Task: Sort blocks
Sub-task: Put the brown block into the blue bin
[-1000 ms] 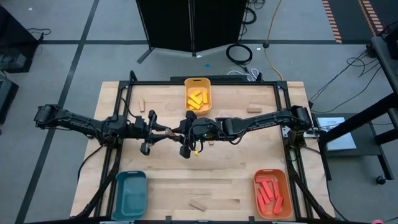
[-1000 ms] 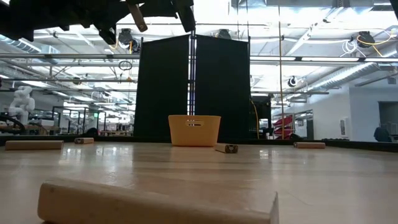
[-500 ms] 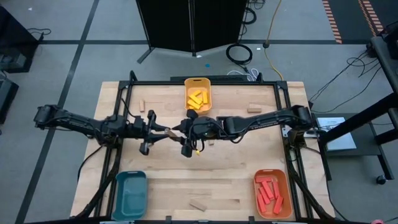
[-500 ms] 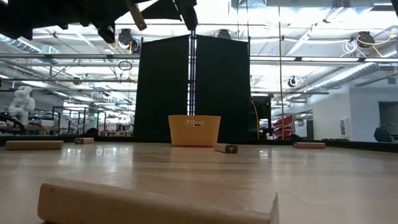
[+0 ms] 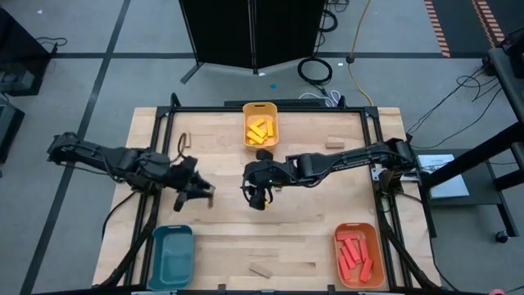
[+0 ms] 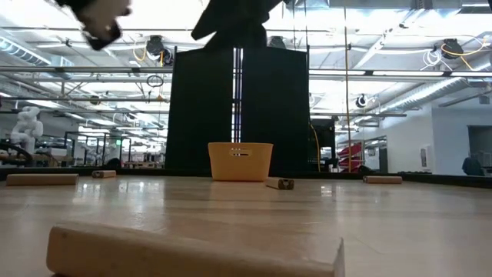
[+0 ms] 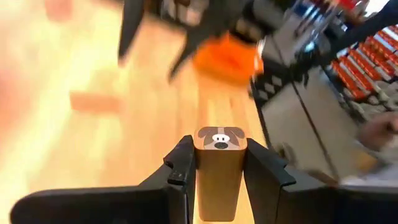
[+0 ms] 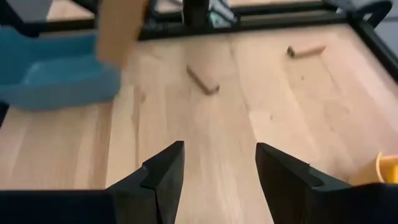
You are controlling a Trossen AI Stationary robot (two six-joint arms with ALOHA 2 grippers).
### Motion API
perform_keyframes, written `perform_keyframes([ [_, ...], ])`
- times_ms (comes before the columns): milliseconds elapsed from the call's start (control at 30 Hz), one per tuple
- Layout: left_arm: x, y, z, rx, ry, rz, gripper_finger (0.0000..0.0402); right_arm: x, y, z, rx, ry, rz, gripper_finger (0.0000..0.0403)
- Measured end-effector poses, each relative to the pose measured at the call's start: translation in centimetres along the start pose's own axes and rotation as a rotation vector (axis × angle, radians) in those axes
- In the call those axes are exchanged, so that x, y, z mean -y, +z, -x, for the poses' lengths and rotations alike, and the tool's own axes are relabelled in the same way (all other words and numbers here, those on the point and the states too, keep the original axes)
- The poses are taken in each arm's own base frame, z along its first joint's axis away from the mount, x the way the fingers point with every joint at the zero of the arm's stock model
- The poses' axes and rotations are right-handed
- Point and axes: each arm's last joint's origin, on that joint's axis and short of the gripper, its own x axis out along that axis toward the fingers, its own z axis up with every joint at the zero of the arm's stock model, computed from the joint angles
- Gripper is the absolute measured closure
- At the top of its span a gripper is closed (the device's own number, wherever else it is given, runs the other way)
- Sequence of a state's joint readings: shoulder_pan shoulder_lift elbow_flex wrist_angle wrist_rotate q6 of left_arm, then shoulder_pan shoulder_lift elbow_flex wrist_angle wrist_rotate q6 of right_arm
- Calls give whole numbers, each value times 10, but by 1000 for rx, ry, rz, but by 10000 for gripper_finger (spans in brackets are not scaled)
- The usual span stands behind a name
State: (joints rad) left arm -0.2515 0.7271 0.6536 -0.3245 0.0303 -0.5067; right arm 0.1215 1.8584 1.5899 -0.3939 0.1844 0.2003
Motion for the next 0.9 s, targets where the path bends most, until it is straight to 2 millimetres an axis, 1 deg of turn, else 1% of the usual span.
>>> perform_keyframes([
  [100,10,1,7,-152,4,198,312,-5,-4,1,-29,6,14,225],
  [167,14,-4,8,-252,32,346,312,-9,-6,2,-42,11,23,225],
  [300,20,-24,3,-411,138,643,312,-19,-13,3,-74,26,48,225],
  [400,25,-44,-5,-525,252,861,312,-25,-23,1,-100,36,72,225],
  [467,32,-53,-10,-589,310,972,312,-29,-30,0,-123,41,86,225],
  [567,43,-68,-17,-709,373,1064,310,-32,-41,-3,-150,43,100,225],
  [667,54,-83,-23,-803,442,1111,309,-32,-52,-6,-185,39,111,225],
  [800,65,-100,-33,-850,521,1144,307,-30,-60,-10,-203,33,110,225],
  [900,69,-109,-41,-863,551,1143,306,-30,-65,-12,-205,33,114,225],
])
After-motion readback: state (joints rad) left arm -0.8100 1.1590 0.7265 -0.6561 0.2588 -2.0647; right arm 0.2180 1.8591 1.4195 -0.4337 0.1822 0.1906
